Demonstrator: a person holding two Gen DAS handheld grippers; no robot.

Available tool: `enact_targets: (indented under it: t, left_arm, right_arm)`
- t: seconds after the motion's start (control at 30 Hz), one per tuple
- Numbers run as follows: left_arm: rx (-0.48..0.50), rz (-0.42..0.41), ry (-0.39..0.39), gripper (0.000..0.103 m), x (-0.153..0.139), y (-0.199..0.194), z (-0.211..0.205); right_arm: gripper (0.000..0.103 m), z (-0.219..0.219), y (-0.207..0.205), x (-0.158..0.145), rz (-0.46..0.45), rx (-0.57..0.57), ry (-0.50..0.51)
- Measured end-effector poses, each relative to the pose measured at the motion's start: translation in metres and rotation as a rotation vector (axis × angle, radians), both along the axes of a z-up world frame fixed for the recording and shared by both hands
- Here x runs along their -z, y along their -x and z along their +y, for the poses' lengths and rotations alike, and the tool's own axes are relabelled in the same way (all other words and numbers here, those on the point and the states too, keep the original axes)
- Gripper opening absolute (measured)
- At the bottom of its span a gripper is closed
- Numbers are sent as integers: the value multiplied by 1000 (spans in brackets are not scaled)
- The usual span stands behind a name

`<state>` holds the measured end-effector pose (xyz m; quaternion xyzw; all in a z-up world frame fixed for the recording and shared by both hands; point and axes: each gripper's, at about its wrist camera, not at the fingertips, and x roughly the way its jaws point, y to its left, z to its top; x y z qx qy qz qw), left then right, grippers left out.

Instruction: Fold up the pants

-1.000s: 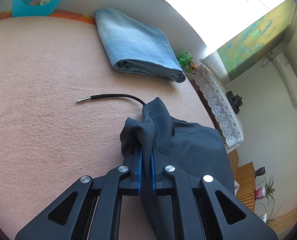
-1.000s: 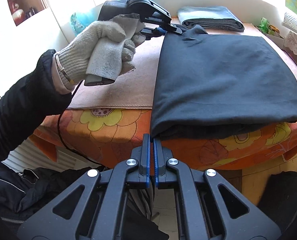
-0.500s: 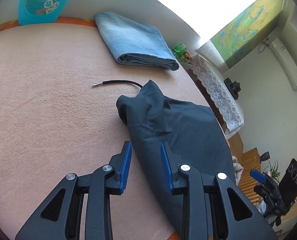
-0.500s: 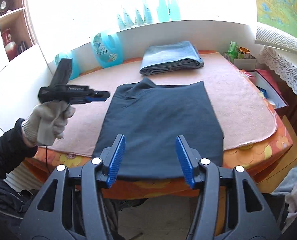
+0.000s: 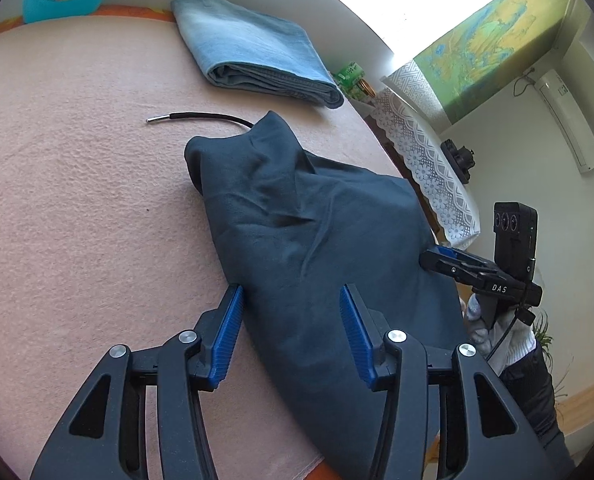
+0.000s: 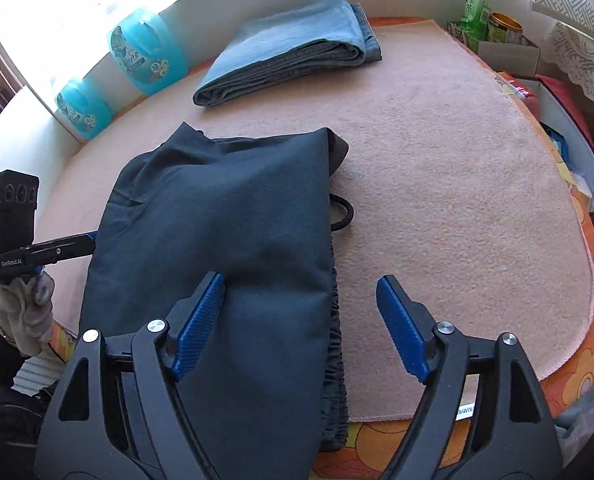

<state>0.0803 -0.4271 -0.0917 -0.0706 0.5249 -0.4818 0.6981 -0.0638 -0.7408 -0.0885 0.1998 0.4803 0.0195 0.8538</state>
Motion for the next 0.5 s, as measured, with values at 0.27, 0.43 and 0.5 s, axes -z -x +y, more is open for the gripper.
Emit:
enact_targets:
  t: [0.27, 0.43, 0.5]
  left_arm:
    - [3, 2, -9, 48, 8, -2, -10]
    - [3, 3, 7, 48, 9, -4, -11]
    - [-1, 5, 16, 48, 10, -4, -12]
  right_arm:
    - [89, -13, -4, 19, -21, -65, -160]
    - [70, -7, -7, 22, -33, -95, -231]
    - [70, -3, -6, 21, -33, -95, -209]
